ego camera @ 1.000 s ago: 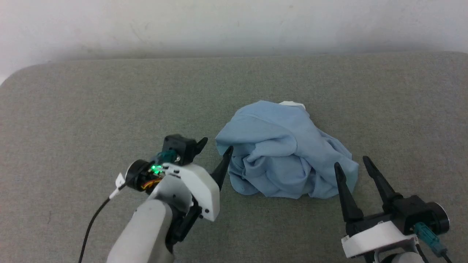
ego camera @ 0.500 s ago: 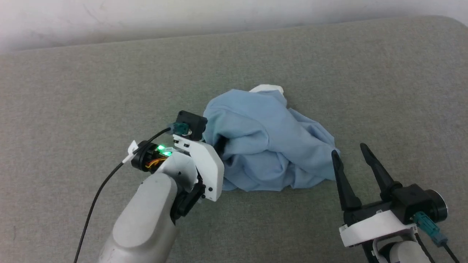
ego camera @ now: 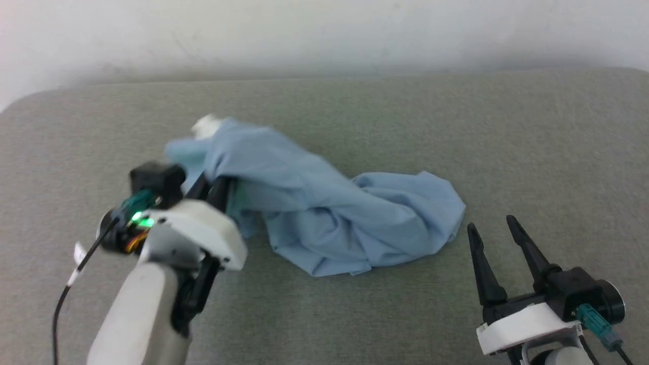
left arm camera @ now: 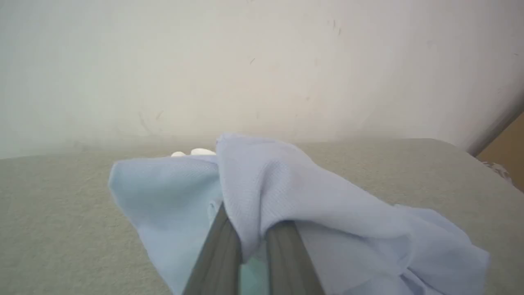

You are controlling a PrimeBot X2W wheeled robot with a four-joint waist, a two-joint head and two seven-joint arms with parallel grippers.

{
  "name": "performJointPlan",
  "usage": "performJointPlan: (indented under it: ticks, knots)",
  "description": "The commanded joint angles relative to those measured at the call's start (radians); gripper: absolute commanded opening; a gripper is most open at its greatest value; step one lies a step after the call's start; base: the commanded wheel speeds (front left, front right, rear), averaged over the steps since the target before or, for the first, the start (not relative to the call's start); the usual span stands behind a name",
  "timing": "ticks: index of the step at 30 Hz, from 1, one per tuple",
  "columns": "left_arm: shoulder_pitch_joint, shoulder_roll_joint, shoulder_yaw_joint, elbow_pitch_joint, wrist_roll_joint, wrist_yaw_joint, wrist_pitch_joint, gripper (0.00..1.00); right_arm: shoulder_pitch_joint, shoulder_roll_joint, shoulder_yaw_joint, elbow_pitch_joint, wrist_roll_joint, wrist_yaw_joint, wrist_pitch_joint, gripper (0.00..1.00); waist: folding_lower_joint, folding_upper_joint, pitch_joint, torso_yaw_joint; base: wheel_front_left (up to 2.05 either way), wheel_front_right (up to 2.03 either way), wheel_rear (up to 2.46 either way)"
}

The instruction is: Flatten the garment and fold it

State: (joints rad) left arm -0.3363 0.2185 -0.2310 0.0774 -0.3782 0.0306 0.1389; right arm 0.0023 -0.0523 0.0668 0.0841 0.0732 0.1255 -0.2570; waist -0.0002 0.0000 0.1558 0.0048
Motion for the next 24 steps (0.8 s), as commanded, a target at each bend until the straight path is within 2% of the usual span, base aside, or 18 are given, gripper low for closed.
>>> performJointPlan:
  ticks: [1,5,8,9,10,16,24]
  knots:
    - [0.034,0.012,0.009,-0.007,-0.006,0.011,0.008,0.00,0.009,0.002,-0.001,0.003,0.006,0.005,-0.005,1.00,0.0002,0.0000,-0.055,0.060,0.00,0.00,0.00]
    - [0.152,0.051,0.020,-0.011,-0.003,0.046,0.067,0.00,0.016,0.002,-0.002,0.014,0.005,0.005,-0.005,1.00,0.0002,0.0000,-0.067,0.083,0.00,0.00,0.00]
    - [0.234,0.049,-0.002,0.015,-0.017,0.060,0.140,0.00,0.020,0.002,-0.008,0.029,0.003,0.005,-0.005,1.00,0.0002,0.0000,-0.075,0.096,0.00,0.00,0.00]
    - [0.253,0.044,-0.009,0.019,-0.022,0.062,0.152,0.21,0.021,0.002,-0.010,0.034,0.002,0.005,-0.005,1.00,0.0002,0.0000,-0.077,0.099,0.00,0.00,0.00]
    - [0.264,0.043,-0.017,0.021,-0.020,0.061,0.151,1.00,0.021,0.002,-0.012,0.039,0.001,0.005,-0.005,1.00,0.0002,0.0000,-0.079,0.102,0.00,0.00,0.00]
    - [0.280,-0.002,-0.016,-0.003,-0.028,0.053,0.009,1.00,0.026,0.002,-0.032,0.057,-0.002,0.005,-0.005,1.00,0.0002,0.0000,-0.106,0.125,0.00,0.00,0.00]
    - [0.259,-0.007,0.006,-0.035,0.048,0.066,-0.282,1.00,0.032,0.001,-0.061,0.055,-0.028,0.005,0.004,1.00,0.0002,0.0000,-0.145,0.177,0.00,0.00,0.00]
